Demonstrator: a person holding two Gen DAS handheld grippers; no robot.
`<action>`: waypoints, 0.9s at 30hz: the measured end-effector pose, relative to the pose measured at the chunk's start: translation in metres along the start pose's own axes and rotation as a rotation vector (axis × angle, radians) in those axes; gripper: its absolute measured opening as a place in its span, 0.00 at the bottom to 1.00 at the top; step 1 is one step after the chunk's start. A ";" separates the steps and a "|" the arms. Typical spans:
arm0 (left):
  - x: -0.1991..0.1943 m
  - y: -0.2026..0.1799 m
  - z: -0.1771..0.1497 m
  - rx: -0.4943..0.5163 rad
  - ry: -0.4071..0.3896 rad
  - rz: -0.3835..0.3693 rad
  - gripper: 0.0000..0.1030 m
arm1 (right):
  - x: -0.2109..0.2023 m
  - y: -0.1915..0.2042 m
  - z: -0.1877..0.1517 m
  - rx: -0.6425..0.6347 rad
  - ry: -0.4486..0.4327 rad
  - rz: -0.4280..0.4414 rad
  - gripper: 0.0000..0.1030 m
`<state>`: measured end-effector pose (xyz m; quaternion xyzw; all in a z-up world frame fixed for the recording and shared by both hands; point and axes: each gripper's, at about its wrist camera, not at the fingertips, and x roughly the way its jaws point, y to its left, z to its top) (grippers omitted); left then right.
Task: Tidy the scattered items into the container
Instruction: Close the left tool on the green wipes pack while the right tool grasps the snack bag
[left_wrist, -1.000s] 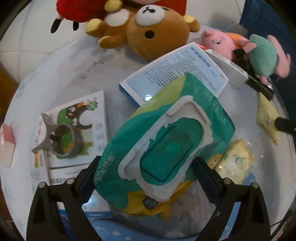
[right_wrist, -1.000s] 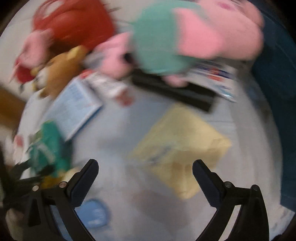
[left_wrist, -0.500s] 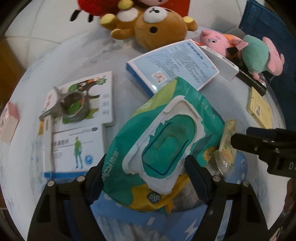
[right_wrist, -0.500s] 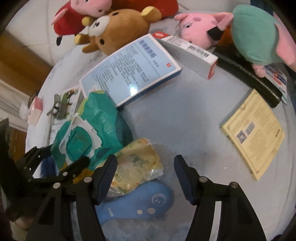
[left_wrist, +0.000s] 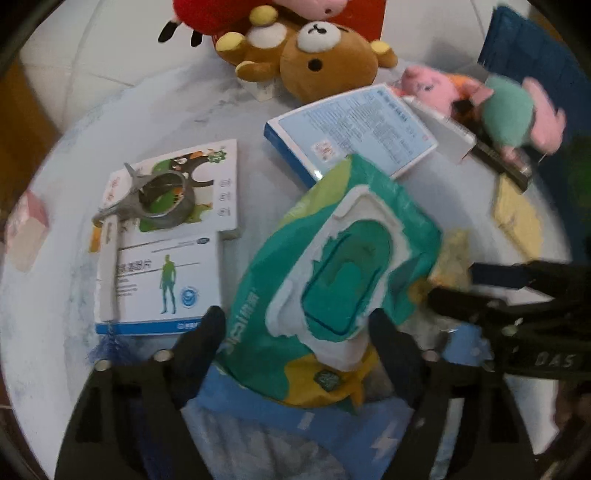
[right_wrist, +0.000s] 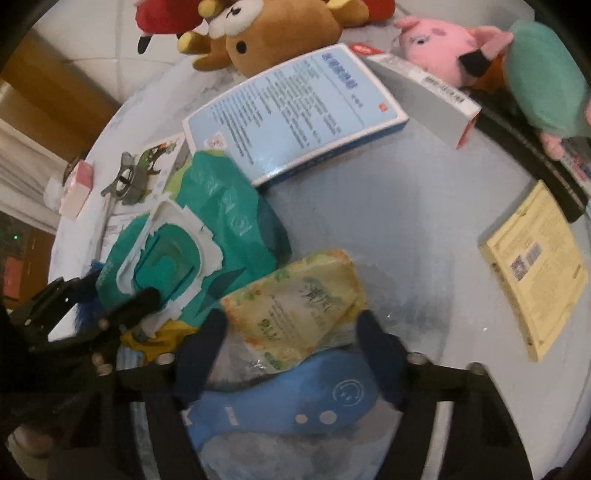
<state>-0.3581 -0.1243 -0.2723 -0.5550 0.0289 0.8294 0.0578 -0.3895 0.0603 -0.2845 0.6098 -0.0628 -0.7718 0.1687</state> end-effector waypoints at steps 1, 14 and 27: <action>0.002 0.000 -0.001 0.000 -0.002 0.010 0.81 | 0.001 0.001 0.000 -0.008 -0.001 -0.004 0.63; 0.009 -0.015 0.001 0.021 0.024 -0.039 0.85 | -0.012 -0.024 -0.001 -0.013 -0.026 -0.172 0.37; 0.031 -0.036 0.006 0.021 0.032 -0.093 0.75 | -0.017 -0.043 -0.008 0.024 -0.078 -0.081 0.45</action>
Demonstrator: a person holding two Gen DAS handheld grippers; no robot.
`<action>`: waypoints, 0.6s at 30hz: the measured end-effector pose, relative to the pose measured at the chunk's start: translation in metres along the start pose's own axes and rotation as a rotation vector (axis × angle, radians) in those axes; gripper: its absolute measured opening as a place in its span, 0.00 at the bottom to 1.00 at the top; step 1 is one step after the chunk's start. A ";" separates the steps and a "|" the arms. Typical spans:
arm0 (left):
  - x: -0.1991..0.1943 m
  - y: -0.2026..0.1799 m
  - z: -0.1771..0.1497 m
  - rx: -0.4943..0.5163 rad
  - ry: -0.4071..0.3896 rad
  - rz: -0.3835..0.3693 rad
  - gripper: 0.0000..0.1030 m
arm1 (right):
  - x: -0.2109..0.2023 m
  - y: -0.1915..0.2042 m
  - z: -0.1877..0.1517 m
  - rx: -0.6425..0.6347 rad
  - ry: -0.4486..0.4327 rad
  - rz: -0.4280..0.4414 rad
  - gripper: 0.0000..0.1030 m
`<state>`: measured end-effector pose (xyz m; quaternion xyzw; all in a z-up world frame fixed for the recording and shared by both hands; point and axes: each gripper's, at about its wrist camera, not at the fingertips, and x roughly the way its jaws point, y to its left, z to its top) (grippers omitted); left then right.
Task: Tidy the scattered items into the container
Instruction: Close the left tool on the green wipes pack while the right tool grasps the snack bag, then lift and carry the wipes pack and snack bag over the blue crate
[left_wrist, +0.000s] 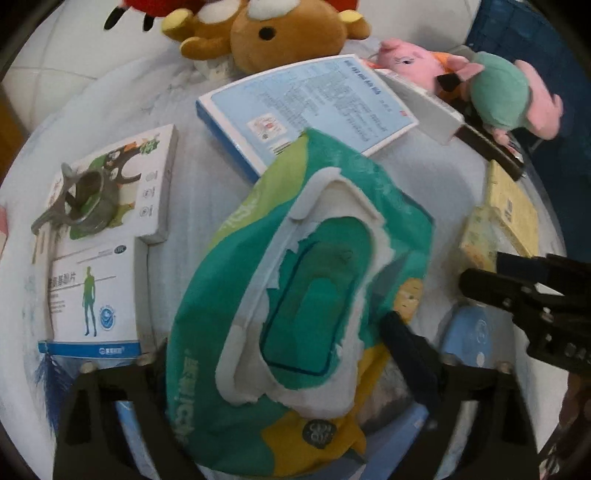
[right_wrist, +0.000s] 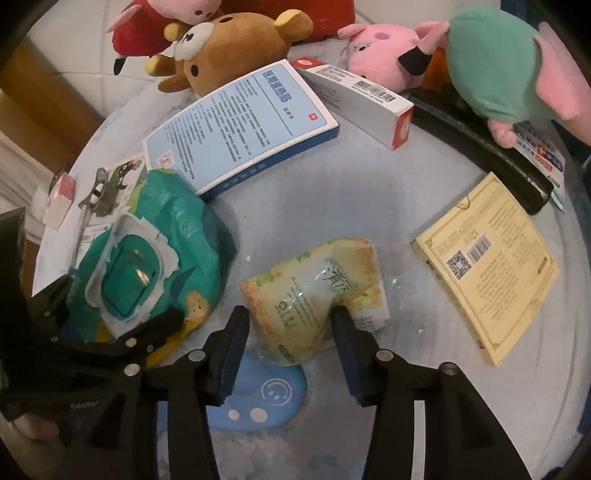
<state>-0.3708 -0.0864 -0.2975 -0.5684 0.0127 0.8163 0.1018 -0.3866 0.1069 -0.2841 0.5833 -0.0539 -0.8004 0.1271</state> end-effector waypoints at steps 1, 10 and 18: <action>-0.004 -0.001 -0.001 0.000 -0.009 -0.002 0.67 | 0.000 0.000 0.000 -0.001 -0.003 -0.003 0.43; -0.049 0.004 -0.015 -0.037 -0.070 0.049 0.56 | -0.011 0.014 -0.005 -0.022 -0.028 -0.044 0.40; -0.104 0.004 -0.019 -0.019 -0.155 0.076 0.56 | -0.054 0.030 -0.015 -0.057 -0.112 -0.039 0.40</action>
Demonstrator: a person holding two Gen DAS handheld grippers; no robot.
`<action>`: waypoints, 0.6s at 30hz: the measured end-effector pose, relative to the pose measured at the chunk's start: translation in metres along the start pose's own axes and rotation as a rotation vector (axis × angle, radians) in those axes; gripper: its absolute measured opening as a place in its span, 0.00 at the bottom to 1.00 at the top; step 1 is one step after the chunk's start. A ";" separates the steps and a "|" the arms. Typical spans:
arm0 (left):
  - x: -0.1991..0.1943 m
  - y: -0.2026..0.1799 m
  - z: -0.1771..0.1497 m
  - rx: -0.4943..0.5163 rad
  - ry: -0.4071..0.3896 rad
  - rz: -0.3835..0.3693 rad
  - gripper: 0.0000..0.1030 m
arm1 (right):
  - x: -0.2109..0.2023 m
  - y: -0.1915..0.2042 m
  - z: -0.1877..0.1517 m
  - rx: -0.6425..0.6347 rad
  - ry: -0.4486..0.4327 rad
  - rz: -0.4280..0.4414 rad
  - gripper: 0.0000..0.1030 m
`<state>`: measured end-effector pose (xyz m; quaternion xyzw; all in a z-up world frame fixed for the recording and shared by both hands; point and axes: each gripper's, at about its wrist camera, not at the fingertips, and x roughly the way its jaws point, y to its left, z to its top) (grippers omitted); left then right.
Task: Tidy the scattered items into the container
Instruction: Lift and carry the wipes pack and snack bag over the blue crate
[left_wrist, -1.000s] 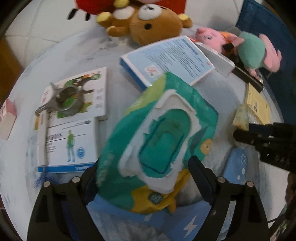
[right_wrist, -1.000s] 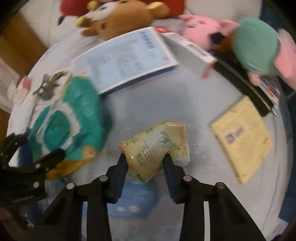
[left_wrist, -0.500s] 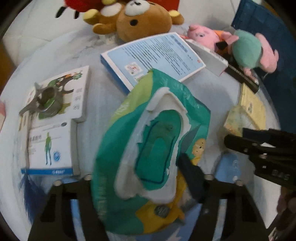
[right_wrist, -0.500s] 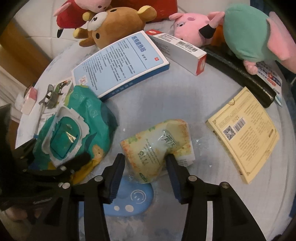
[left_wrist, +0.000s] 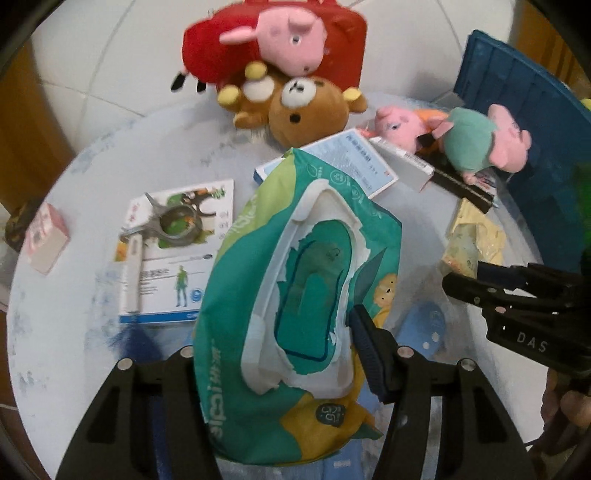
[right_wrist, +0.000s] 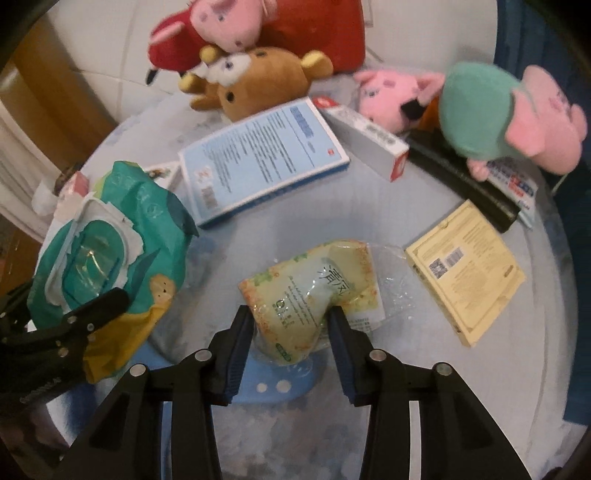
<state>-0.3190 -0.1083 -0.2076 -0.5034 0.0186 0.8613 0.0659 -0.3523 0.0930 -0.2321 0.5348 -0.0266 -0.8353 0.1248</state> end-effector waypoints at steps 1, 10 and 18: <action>-0.008 0.000 -0.001 0.005 -0.010 0.007 0.56 | -0.008 0.001 -0.001 -0.003 -0.014 0.001 0.40; -0.073 0.007 -0.013 0.000 -0.113 0.003 0.56 | -0.082 0.024 -0.014 -0.008 -0.156 0.001 0.40; -0.109 -0.007 -0.026 -0.016 -0.151 0.035 0.56 | -0.137 0.039 -0.029 -0.058 -0.251 0.016 0.40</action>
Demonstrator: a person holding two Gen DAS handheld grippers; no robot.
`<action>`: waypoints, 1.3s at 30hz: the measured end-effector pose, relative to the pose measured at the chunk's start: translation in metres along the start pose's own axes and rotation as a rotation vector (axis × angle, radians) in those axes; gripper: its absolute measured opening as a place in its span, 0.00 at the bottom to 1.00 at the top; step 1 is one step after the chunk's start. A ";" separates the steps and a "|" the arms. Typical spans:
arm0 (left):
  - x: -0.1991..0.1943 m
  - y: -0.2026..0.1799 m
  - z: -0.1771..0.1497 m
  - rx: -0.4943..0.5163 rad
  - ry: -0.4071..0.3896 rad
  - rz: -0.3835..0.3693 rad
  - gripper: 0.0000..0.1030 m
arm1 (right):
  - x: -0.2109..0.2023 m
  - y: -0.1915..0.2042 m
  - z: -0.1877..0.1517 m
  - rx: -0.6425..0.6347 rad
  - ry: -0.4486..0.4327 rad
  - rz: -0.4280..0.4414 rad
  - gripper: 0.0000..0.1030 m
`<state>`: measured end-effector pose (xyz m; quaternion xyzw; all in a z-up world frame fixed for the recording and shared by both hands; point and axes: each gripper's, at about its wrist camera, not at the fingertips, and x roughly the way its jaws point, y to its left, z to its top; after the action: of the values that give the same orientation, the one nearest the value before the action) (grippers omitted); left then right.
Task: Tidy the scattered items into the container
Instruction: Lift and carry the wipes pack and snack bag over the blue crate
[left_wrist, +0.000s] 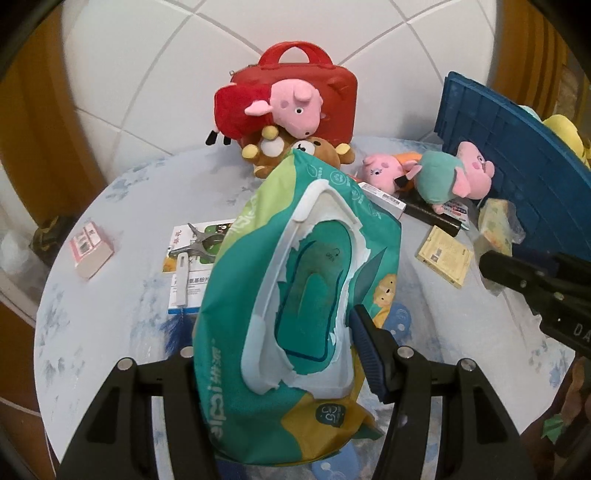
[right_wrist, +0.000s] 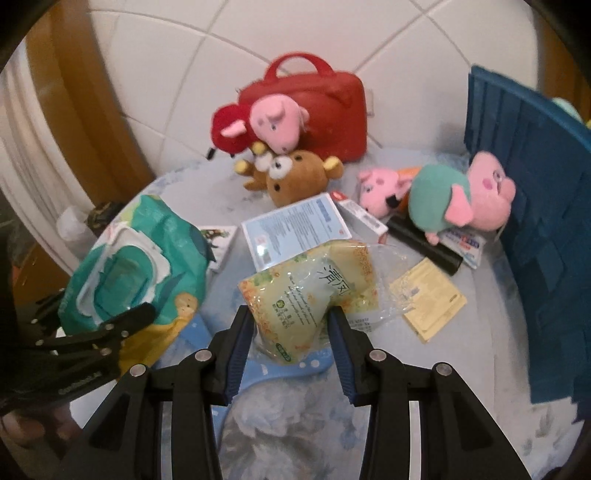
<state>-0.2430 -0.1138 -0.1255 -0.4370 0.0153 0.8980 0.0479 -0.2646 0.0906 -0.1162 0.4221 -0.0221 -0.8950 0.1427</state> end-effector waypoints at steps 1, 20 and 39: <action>-0.005 -0.005 0.000 -0.005 -0.010 0.006 0.56 | -0.004 -0.001 0.000 -0.009 -0.006 0.005 0.40; -0.032 -0.127 0.031 0.011 -0.027 -0.029 0.56 | -0.086 -0.087 0.011 -0.043 -0.054 -0.072 0.40; -0.103 -0.386 0.139 0.195 -0.246 -0.283 0.56 | -0.267 -0.296 0.024 0.149 -0.316 -0.315 0.40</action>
<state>-0.2504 0.2723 0.0465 -0.3150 0.0347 0.9232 0.2172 -0.1920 0.4451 0.0518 0.2843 -0.0440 -0.9571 -0.0354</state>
